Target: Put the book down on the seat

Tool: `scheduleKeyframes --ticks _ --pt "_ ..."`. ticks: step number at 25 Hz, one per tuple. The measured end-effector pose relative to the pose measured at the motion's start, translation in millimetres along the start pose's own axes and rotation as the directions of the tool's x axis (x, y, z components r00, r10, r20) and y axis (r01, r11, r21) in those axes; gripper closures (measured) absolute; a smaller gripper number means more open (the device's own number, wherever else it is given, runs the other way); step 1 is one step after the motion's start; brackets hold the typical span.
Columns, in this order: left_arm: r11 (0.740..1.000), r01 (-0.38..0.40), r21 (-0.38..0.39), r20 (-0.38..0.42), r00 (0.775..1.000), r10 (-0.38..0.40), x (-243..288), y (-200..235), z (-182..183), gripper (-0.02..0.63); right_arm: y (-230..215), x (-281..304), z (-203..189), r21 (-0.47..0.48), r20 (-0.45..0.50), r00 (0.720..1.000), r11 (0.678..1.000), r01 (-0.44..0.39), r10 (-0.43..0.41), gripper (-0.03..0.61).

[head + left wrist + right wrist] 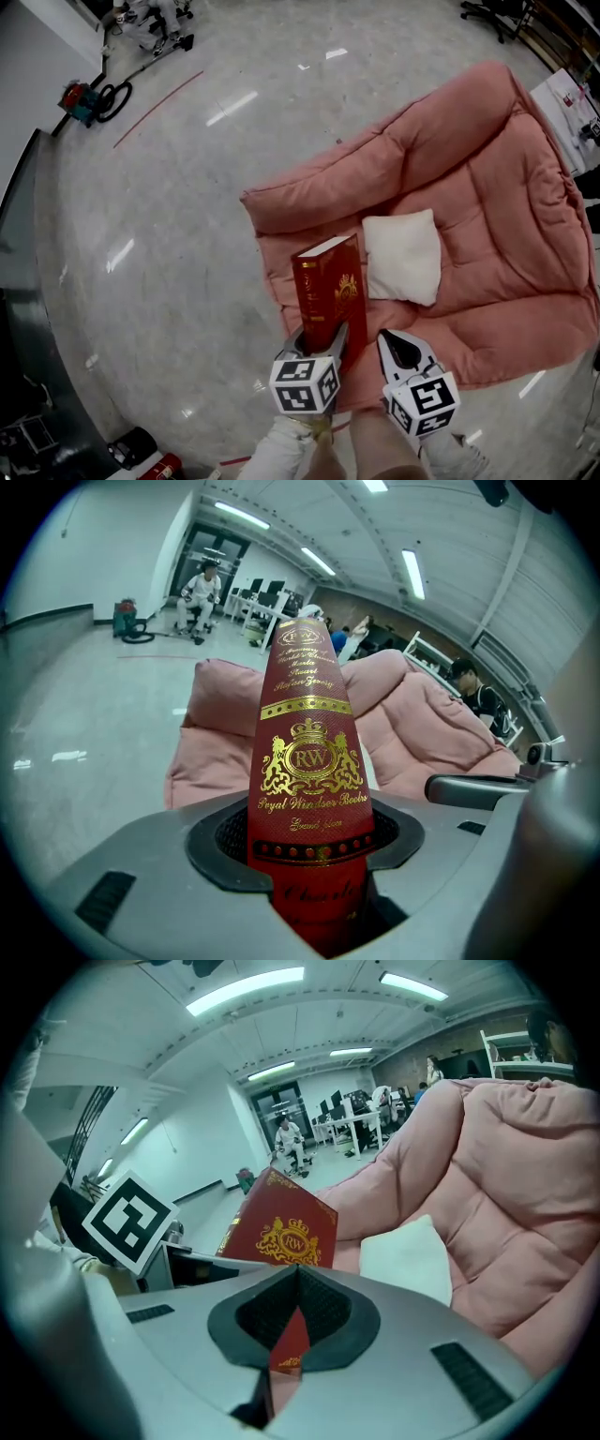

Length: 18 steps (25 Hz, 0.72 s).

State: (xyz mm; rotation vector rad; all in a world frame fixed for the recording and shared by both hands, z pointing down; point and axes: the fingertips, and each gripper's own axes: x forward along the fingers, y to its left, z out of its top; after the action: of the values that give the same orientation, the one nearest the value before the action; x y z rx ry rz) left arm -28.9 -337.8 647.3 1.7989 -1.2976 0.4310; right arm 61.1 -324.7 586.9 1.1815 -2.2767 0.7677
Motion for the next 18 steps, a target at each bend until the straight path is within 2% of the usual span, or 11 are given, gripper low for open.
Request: scheduleKeyframes --ticks 10,18 --pt "1.000 -0.022 0.002 -0.110 0.994 0.022 63.8 24.3 -34.0 0.368 -22.2 32.6 -20.7 0.059 -0.023 1.000 0.998 -0.001 0.002 0.574" --pt "1.000 -0.004 0.017 -0.183 0.983 0.007 102.5 30.5 -51.7 0.365 -30.0 43.2 -45.6 0.095 -0.061 0.998 0.995 -0.004 0.010 0.574"
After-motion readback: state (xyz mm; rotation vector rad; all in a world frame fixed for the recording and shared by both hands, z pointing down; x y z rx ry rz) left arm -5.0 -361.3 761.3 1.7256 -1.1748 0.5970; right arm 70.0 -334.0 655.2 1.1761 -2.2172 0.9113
